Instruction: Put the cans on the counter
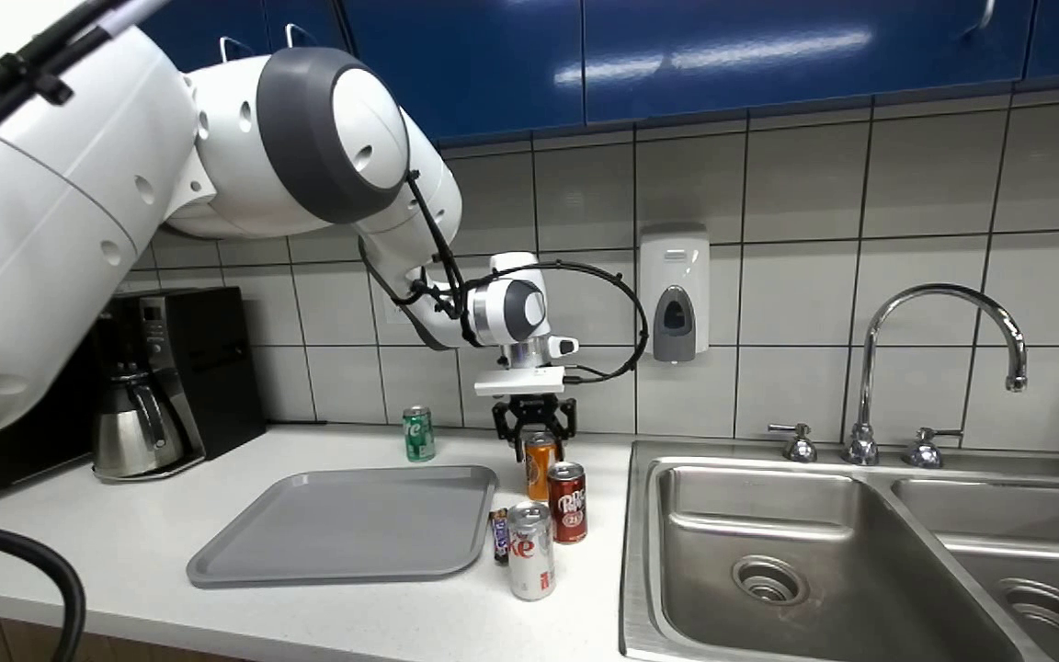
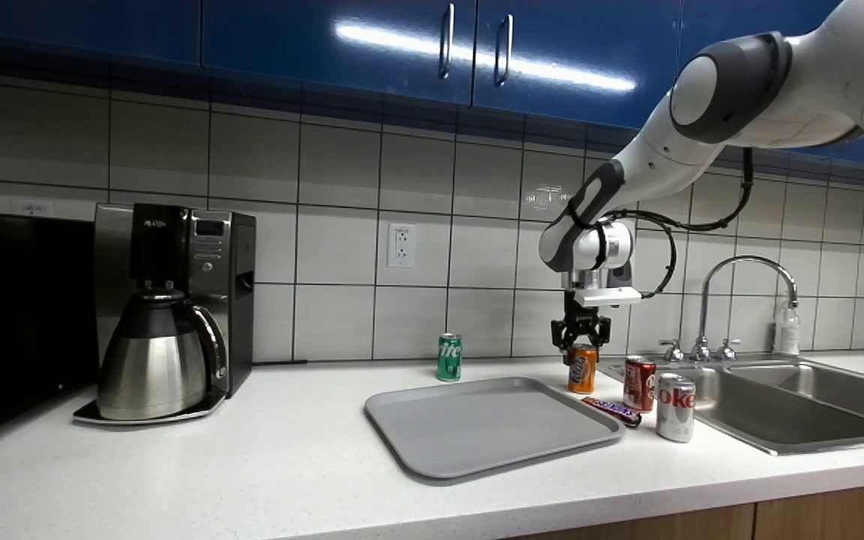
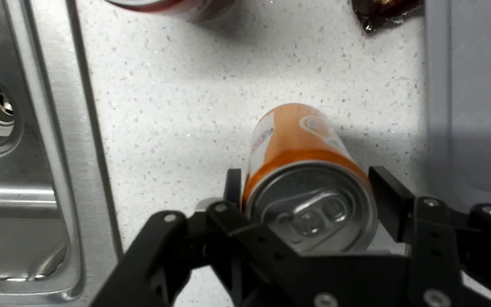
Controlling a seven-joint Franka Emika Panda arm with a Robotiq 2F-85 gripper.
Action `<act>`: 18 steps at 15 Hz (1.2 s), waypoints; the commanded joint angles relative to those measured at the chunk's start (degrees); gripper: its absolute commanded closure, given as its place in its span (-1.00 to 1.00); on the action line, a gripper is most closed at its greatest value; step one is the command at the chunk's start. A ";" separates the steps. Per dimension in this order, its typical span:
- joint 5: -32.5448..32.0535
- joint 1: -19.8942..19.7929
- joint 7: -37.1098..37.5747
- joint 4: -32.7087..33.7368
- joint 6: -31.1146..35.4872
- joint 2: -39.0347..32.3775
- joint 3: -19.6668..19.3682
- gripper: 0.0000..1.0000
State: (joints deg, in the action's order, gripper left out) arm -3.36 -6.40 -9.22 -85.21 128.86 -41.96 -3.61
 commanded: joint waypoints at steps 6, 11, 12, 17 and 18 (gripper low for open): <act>-0.87 -0.32 -1.64 -6.96 0.45 8.82 0.27 -1.00; -0.76 -0.58 -2.30 -15.53 3.96 15.79 0.27 -1.00; -1.09 -0.43 -2.02 -17.49 5.10 17.14 0.02 -1.00; -3.84 -0.01 -1.49 -29.67 11.98 24.75 -1.34 -1.00; -4.99 0.28 -0.46 -32.42 14.10 26.30 -2.05 -1.00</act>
State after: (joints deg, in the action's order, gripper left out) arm -5.53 -6.39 -10.40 -107.68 137.83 -22.62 -4.54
